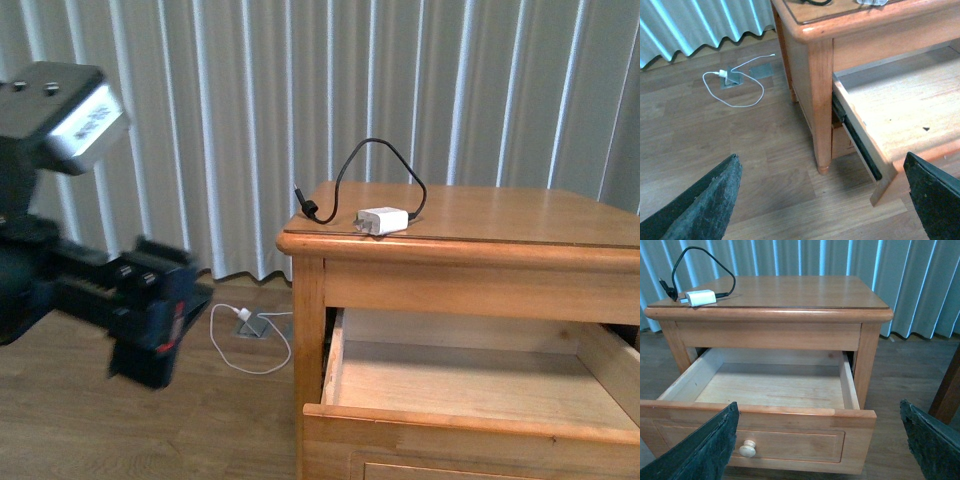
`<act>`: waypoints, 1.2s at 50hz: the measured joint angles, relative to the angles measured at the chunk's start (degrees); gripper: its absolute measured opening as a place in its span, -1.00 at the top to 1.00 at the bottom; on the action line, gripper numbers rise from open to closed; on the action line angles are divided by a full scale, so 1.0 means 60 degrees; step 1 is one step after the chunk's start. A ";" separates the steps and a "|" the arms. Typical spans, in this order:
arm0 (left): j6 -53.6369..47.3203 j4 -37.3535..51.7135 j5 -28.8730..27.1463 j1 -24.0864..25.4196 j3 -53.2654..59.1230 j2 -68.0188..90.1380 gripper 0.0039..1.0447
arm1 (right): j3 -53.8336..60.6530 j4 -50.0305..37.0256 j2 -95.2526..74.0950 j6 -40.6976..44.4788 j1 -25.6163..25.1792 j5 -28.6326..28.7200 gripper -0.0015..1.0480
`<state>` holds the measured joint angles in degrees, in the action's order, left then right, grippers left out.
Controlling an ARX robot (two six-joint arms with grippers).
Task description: Put charger into drawer
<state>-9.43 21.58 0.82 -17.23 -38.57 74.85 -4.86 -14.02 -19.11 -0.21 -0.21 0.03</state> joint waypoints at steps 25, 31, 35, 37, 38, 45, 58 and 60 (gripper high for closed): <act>-0.0393 0.0222 -0.0863 -0.1311 -0.7260 0.6302 -0.89 | 0.0000 0.0000 0.0000 0.0000 0.0000 0.0004 -0.83; -0.0419 -0.0219 -0.0973 -0.1472 -0.8561 0.7187 -0.89 | 0.0000 0.0000 0.0000 0.0000 -0.0004 0.0004 -0.83; -0.0419 -0.0488 -0.0936 -0.1530 -0.9213 0.7639 -0.89 | 0.0000 0.0000 0.0000 0.0000 0.0000 0.0004 -0.83; -0.0415 -0.0586 -0.0947 -0.1555 -0.9577 0.7898 -0.89 | 0.0000 0.0000 0.0000 0.0000 0.0000 0.0000 -0.83; -0.0419 -0.0612 -0.0947 -0.1570 -0.9759 0.8032 -0.89 | 0.0000 0.0000 0.0000 0.0000 0.0000 0.0000 -0.83; -0.0415 -0.0892 -0.0816 -0.1592 -1.0743 0.8746 -0.89 | 0.0000 0.0000 0.0000 0.0000 0.0000 0.0000 -0.83; -0.0393 -0.1599 -0.0637 -0.1596 -1.1653 0.9395 -0.89 | 0.0000 0.0000 0.0000 0.0000 0.0000 0.0000 -0.83; -0.0426 -0.1705 -0.0652 -0.1596 -1.1748 0.9420 -0.89 | 0.0000 0.0000 0.0000 0.0000 0.0000 0.0000 -0.83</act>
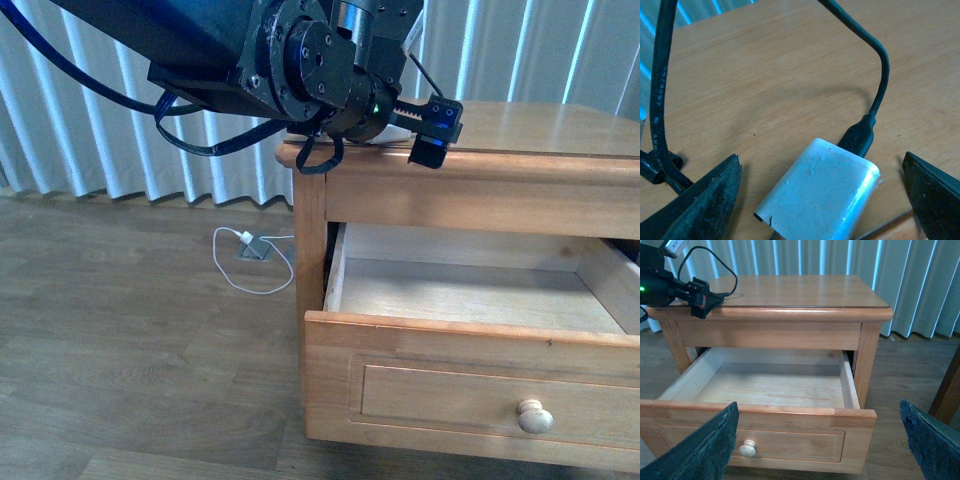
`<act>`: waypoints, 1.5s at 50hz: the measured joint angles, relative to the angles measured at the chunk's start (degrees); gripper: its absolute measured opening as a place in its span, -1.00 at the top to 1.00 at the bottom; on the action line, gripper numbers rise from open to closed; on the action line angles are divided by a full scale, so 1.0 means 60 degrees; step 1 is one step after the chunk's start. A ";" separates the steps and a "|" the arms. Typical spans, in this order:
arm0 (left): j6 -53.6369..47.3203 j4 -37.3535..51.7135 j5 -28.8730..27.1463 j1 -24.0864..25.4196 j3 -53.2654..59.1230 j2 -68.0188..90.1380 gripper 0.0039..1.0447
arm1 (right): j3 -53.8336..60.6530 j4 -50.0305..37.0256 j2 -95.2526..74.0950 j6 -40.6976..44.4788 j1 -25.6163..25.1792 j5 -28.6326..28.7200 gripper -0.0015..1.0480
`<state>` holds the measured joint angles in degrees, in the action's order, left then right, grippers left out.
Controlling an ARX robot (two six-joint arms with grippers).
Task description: Put charger into drawer
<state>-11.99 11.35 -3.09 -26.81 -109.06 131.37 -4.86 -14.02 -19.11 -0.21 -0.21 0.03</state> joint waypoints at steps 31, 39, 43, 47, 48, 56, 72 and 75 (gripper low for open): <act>-0.0685 0.1056 -0.0058 -0.0189 0.2029 -0.1290 -0.09 | 0.0000 0.0000 0.0000 0.0000 0.0000 0.0004 -0.83; -0.0874 0.1330 0.0525 -0.0455 0.3337 -0.2433 -0.09 | 0.0000 0.0000 0.0000 0.0000 0.0000 0.0000 -0.83; -0.0933 0.1636 0.0692 -0.0707 0.4207 -0.3115 -0.08 | 0.0000 0.0000 0.0000 0.0000 0.0000 0.0004 -0.83; -0.0933 0.1825 0.0903 -0.0954 0.4987 -0.3636 -0.08 | 0.0000 0.0000 0.0000 0.0000 0.0000 0.0000 -0.83; -0.0929 0.1832 0.0951 -0.0973 0.5042 -0.3672 -0.08 | 0.0000 0.0000 0.0000 0.0000 -0.0004 0.0000 -0.83; -0.0710 0.1923 0.1435 -0.1384 0.6131 -0.4237 -0.08 | 0.0000 0.0000 0.0000 0.0000 0.0000 0.0004 -0.83; 0.0291 0.2335 0.1275 -0.1271 0.6120 -0.3661 -0.08 | 0.0000 0.0000 0.0000 0.0000 -0.0004 0.0004 -0.83; 0.0535 0.2422 0.1330 -0.1137 0.5956 -0.3279 -0.08 | 0.0000 0.0000 0.0000 0.0000 0.0000 0.0004 -0.83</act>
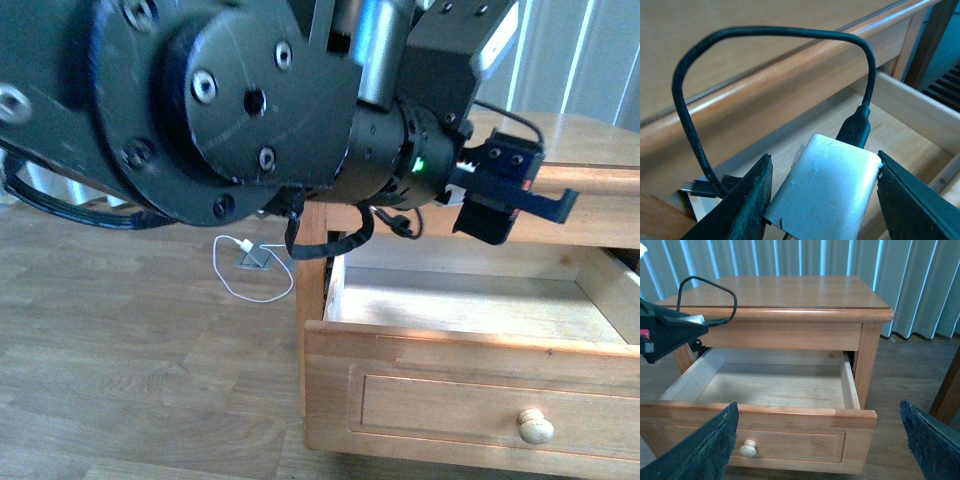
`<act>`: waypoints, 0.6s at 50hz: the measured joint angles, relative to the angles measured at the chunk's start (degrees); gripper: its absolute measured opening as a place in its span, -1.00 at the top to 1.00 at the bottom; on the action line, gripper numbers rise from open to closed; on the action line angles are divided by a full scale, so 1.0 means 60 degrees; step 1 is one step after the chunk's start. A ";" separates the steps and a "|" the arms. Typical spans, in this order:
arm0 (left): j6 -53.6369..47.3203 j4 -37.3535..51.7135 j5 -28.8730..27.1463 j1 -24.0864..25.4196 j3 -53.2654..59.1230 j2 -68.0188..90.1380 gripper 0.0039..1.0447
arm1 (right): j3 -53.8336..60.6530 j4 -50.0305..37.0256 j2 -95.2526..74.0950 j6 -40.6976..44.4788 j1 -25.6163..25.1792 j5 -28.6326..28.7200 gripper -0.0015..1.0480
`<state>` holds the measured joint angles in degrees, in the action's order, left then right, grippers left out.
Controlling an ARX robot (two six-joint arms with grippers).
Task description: Put charger into drawer
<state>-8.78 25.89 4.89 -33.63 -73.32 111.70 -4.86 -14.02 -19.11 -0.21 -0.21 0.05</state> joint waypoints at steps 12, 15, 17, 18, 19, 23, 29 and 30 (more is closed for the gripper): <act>0.0586 -0.0171 0.0011 0.0178 -0.0725 0.1676 -0.06 | 0.0000 0.0000 0.0000 0.0000 0.0000 0.0000 -0.83; 0.0656 -0.0193 -0.0066 0.0138 -0.0911 0.1927 -0.06 | 0.0000 0.0000 0.0000 0.0000 0.0000 0.0000 -0.83; 0.0670 -0.0219 -0.0149 0.0131 -0.1067 0.2106 -0.06 | 0.0000 0.0000 0.0000 0.0000 0.0000 -0.0004 -0.83; 0.0688 -0.0240 -0.0200 0.0117 -0.1133 0.2171 -0.05 | 0.0000 0.0000 0.0000 0.0000 0.0000 -0.0004 -0.83; 0.0699 -0.0248 -0.0226 0.0109 -0.1169 0.2218 -0.05 | 0.0000 0.0000 0.0000 0.0000 0.0000 -0.0004 -0.83; 0.0747 -0.0255 -0.0350 0.0080 -0.1395 0.2437 -0.05 | 0.0000 0.0000 0.0000 0.0000 0.0000 -0.0004 -0.83; 0.0841 0.0004 -0.0193 0.0069 -0.1483 0.2524 -0.21 | 0.0000 0.0000 0.0000 0.0000 0.0000 -0.0004 -0.83; 0.0860 0.0091 -0.0142 0.0069 -0.1464 0.2506 -0.31 | 0.0000 0.0000 0.0000 0.0000 0.0000 -0.0004 -0.83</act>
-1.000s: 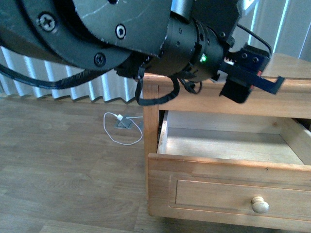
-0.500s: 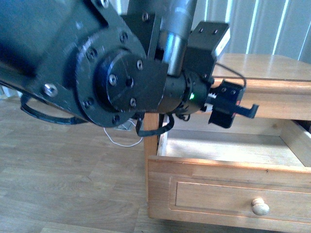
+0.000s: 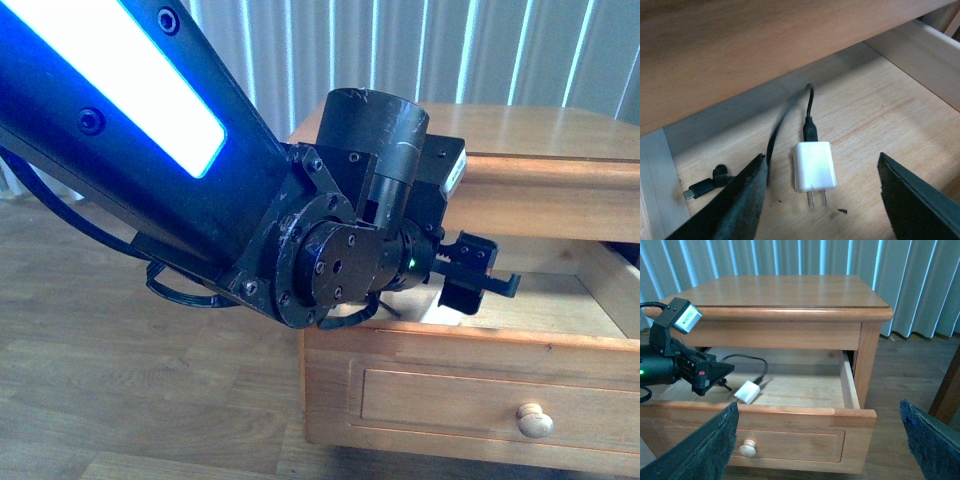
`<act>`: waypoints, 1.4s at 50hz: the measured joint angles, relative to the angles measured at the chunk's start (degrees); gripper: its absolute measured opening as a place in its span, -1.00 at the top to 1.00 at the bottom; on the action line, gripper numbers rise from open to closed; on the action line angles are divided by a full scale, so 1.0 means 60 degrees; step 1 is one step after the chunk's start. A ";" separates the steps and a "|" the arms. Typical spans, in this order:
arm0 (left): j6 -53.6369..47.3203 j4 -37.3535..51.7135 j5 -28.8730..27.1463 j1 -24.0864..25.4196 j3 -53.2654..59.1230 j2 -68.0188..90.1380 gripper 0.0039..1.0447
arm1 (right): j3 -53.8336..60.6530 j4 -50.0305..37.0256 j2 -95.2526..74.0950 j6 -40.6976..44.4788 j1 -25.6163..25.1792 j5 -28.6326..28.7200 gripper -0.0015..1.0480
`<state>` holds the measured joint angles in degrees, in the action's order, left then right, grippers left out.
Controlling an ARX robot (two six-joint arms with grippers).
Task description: Put charger into drawer
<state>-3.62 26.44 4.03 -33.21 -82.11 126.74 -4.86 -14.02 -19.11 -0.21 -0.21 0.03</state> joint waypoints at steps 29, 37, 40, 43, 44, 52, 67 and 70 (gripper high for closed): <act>-0.0965 0.0907 -0.1158 0.0106 0.4685 -0.5697 -0.89 | 0.0000 0.0000 0.0000 0.0000 0.0000 0.0000 -0.83; -0.1140 0.0929 -0.1504 0.1075 0.6728 -0.8448 -0.89 | 0.0000 0.0000 0.0000 0.0000 0.0000 0.0000 -0.83; -0.1067 0.0612 -0.1508 0.1727 0.7577 -0.9821 -0.89 | 0.0000 0.0000 0.0000 0.0000 0.0000 0.0004 -0.83; -0.0994 0.0277 -0.1508 0.2240 0.8134 -1.0819 -0.89 | 0.0000 0.0000 0.0000 0.0000 0.0000 0.0004 -0.83; -0.0929 0.0120 -0.1494 0.2448 0.8342 -1.1213 -0.89 | 0.0000 0.0000 0.0000 0.0000 0.0000 0.0004 -0.83; -0.0390 -0.1490 -0.0962 0.4149 0.9821 -1.4360 -0.89 | 0.0000 0.0000 0.0000 0.0000 0.0000 0.0004 -0.83; 0.0962 -0.4615 -0.0335 0.6830 1.2036 -1.9515 -0.89 | 0.0000 0.0000 0.0000 0.0000 0.0000 0.0004 -0.83; 0.1020 -0.4615 -0.0306 0.6841 1.2036 -1.9573 -0.89 | 0.0000 0.0000 0.0000 0.0000 0.0000 0.0000 -0.83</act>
<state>2.50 -1.26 2.20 7.84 -9.89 9.30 -4.86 -14.02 -19.11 -0.21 -0.21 0.03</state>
